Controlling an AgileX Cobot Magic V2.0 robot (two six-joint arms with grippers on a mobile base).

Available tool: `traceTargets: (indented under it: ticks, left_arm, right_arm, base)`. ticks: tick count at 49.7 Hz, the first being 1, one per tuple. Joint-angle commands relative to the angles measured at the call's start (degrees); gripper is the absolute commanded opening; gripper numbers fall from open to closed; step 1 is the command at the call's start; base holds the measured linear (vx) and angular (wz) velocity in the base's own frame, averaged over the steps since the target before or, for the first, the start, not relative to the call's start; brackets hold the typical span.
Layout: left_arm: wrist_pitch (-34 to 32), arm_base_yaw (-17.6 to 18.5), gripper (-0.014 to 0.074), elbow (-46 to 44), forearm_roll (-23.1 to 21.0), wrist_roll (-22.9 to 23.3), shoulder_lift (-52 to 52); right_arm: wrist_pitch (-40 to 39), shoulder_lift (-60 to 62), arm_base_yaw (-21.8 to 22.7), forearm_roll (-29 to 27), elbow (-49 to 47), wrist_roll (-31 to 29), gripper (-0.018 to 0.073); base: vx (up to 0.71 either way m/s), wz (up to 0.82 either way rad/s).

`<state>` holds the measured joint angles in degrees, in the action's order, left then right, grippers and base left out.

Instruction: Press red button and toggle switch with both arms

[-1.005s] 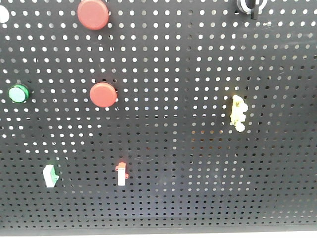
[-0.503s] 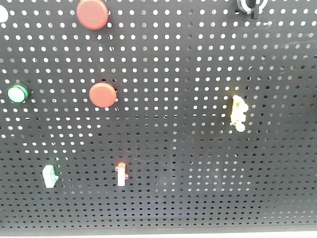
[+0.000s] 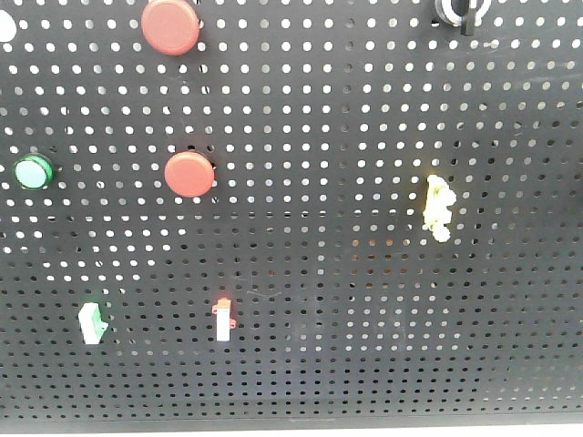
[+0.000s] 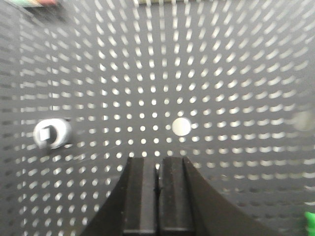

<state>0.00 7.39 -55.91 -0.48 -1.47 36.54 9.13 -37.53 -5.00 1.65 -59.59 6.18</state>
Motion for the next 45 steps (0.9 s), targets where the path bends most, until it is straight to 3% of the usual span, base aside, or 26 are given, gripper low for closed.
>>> traceTargets:
  ticks: [1, 6, 15, 20, 27, 32, 37, 45]
  left_arm:
    - [-1.3, 0.0, 0.0001, -3.9, -1.4, 1.2, 1.9]
    - [1.0, 0.1, 0.0001, -4.0, -3.9, 3.4, 1.9]
    - [7.8, 3.0, 0.0001, -5.2, -8.3, 2.0, 4.2]
    - [12.2, 8.4, 0.0001, -8.6, -12.0, -4.5, 8.2]
    - [16.5, 17.9, 0.0001, -14.8, -20.7, -19.7, 15.2]
    - [17.8, 23.3, 0.0001, -19.5, -25.3, -27.5, 20.6]
    - [18.1, 26.8, 0.0001, -24.7, -26.2, -29.4, 26.0]
    - [18.0, 27.5, 0.0001, -31.5, -25.8, -29.4, 31.2]
  right_arm:
    - [-3.1, -1.9, 0.0, -3.8, -2.4, 1.8, -0.0003]
    - [-0.6, -2.0, 0.0, -7.8, -2.4, 1.9, -0.0003]
    - [5.5, -2.0, 0.0, -8.2, -2.4, 1.6, -0.0003]
    - [7.4, -2.0, 0.0, -7.9, -2.4, 1.5, -0.0003]
    - [7.0, -2.0, 0.0, -7.8, -2.0, -0.8, -0.0003]
    - [7.2, -2.0, 0.0, -7.8, -2.0, -1.6, -0.0003]
    - [7.1, -2.0, 0.0, -7.8, -2.0, -1.6, -0.0003]
    - [7.1, -2.0, 0.0, -7.8, -2.0, -1.7, -0.0003]
  base:
    - [0.0, 0.0]
    - [0.0, 0.0]
    - [0.0, 0.0]
    - [0.0, 0.0]
    - [0.0, 0.0]
    - [0.0, 0.0]
    - [0.0, 0.0]
    - [0.0, 0.0]
